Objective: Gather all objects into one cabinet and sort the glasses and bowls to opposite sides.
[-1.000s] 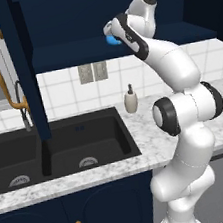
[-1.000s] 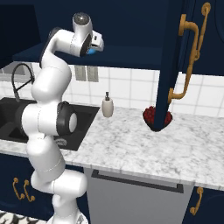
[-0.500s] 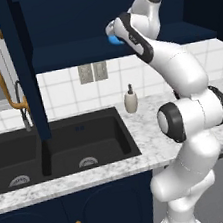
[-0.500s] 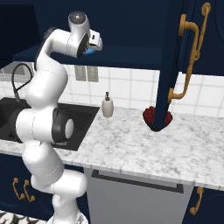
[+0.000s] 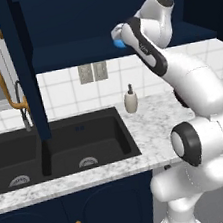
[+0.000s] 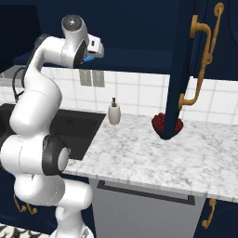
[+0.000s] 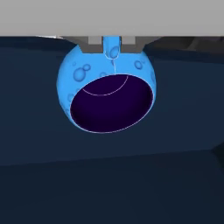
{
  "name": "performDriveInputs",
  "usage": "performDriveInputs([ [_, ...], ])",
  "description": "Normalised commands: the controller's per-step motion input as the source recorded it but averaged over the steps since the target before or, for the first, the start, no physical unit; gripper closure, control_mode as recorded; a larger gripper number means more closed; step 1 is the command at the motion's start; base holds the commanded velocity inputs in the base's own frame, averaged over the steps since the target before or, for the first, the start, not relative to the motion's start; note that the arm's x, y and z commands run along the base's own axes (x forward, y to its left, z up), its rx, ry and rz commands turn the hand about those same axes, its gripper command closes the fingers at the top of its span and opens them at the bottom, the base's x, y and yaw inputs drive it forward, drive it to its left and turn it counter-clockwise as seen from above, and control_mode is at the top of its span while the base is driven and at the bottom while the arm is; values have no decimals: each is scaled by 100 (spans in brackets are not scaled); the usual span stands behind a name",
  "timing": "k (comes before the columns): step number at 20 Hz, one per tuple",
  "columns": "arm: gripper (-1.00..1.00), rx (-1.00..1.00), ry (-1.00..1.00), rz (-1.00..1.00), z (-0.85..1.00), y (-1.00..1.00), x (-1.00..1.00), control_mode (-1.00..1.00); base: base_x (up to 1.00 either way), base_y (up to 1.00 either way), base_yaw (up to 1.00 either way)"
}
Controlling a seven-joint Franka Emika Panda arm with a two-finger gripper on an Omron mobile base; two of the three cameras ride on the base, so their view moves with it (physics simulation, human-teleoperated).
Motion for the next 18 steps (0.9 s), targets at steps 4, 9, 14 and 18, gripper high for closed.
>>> performDriveInputs([
  [4, 100, 0, -2, 0, 3, 0, -80, -100, 0, 0, 0],
  [9, 100, 5, 0, 0, 22, 0, -73, -100, 0, 0, 0],
  [14, 100, 7, 0, 0, 23, 0, -65, -100, 0, 0, 0],
  [18, 100, 2, 0, 0, 4, 0, -63, -100, 0, 0, 0],
])
